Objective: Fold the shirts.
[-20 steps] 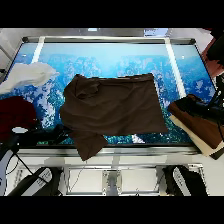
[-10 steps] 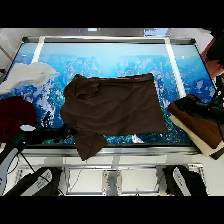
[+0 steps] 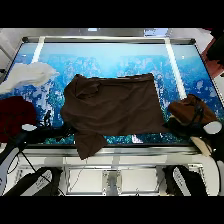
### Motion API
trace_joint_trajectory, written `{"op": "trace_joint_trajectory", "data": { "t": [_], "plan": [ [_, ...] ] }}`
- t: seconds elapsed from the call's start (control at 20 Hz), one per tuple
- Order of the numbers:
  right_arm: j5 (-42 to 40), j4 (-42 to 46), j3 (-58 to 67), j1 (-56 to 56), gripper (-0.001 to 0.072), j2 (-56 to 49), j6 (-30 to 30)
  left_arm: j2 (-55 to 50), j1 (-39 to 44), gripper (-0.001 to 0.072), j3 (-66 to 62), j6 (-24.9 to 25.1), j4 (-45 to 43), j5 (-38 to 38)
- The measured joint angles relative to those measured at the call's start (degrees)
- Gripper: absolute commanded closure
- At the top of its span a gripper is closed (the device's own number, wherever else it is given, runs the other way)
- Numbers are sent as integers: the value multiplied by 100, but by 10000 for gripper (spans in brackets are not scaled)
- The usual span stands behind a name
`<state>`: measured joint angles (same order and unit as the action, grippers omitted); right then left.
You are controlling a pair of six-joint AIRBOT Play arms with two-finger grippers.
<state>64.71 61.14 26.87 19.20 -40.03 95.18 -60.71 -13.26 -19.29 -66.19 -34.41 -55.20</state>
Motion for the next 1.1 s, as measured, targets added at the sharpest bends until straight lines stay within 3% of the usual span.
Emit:
{"op": "trace_joint_trajectory", "data": {
  "t": [0.4, 0.9, 0.95, 1.05, 1.1],
  "plan": [
    [-1464, -1438, -1537, 0, 329, 2, 243, 0, 0, 698, 0, 17, 31, 0],
    [-2800, -2461, -2044, 0, 338, -146, 282, 0, 0, 698, 0, 20, 48, 9],
    [-2857, -2511, -2048, 0, 352, -210, 271, 0, 0, 697, 0, 20, 50, 9],
    [-2953, -2597, -2055, 0, 463, -358, 251, 0, 0, 698, 0, 20, 59, 9],
    [-3001, -2612, -2061, 0, 471, -417, 236, 0, 0, 697, 0, 20, 61, 11]
  ]
}}
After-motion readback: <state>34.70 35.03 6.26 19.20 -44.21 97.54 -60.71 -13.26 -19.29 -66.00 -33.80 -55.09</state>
